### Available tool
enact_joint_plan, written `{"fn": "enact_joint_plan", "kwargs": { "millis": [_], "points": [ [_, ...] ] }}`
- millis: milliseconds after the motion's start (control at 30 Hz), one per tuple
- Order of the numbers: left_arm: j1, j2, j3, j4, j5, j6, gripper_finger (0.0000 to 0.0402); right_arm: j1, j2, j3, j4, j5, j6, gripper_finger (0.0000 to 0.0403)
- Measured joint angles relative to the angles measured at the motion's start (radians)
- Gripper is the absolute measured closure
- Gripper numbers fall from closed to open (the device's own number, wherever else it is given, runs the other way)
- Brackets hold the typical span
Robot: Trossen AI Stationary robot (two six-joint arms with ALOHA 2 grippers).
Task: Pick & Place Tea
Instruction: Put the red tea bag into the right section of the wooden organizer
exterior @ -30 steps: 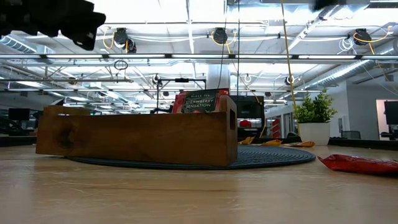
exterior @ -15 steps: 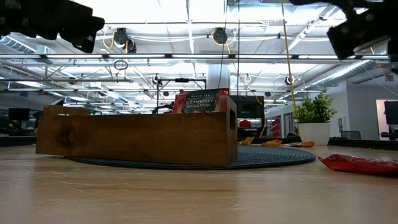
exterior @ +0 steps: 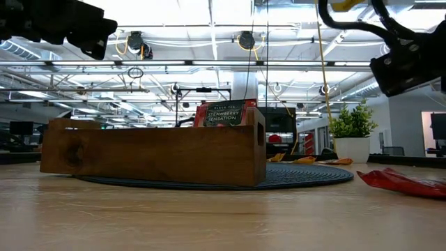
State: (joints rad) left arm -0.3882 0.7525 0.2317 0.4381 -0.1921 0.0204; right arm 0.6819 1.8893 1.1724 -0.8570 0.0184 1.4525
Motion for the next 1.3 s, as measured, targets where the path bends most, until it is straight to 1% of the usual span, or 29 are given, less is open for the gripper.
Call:
{"fn": "enact_joint_plan", "kwargs": {
  "millis": [100, 167, 367, 500, 600, 700, 767, 867, 967, 1100, 1133, 1200, 1300],
  "points": [
    [0.000, 0.000, 0.000, 0.000, 0.000, 0.000, 0.0273, 0.000, 0.001, -0.021, 0.000, -0.015, 0.003, 0.0211],
    [0.000, 0.000, 0.000, 0.000, 0.000, 0.000, 0.0273, 0.000, 0.002, -0.027, -0.001, -0.018, 0.003, 0.0231],
    [0.000, 0.000, 0.000, 0.000, 0.000, 0.000, 0.0273, 0.000, 0.003, -0.028, -0.011, -0.024, -0.011, 0.0320],
    [0.000, 0.000, 0.000, -0.001, 0.000, 0.000, 0.0273, 0.001, 0.004, -0.028, -0.010, -0.024, -0.054, 0.0382],
    [0.000, 0.000, 0.000, -0.001, 0.000, 0.000, 0.0273, 0.003, 0.004, -0.010, -0.017, -0.010, -0.101, 0.0388],
    [0.000, 0.000, 0.000, -0.001, 0.000, -0.001, 0.0273, 0.009, 0.003, 0.054, -0.085, 0.053, -0.140, 0.0387],
    [0.000, 0.000, 0.000, 0.000, -0.001, -0.015, 0.0273, 0.019, 0.014, 0.106, -0.192, 0.142, -0.172, 0.0391],
    [0.001, 0.000, 0.000, 0.011, -0.029, -0.058, 0.0273, 0.031, 0.003, 0.204, -0.257, 0.343, -0.255, 0.0392],
    [0.003, 0.000, 0.000, 0.022, -0.076, -0.128, 0.0273, 0.048, 0.006, 0.241, -0.265, 0.551, -0.451, 0.0392],
    [0.009, 0.021, 0.000, 0.049, -0.165, -0.255, 0.0273, 0.052, 0.009, 0.236, -0.131, 0.856, -0.754, 0.0393],
    [0.016, 0.032, 0.000, 0.052, -0.185, -0.291, 0.0273, 0.044, 0.008, 0.225, -0.095, 0.918, -0.831, 0.0393],
    [0.037, 0.071, 0.000, 0.080, -0.199, -0.384, 0.0273, 0.013, 0.011, 0.200, 0.002, 1.000, -0.990, 0.0393],
    [0.083, 0.156, 0.000, 0.153, -0.200, -0.520, 0.0272, -0.051, 0.011, 0.165, 0.200, 1.075, -1.229, 0.0393]
  ]
}}
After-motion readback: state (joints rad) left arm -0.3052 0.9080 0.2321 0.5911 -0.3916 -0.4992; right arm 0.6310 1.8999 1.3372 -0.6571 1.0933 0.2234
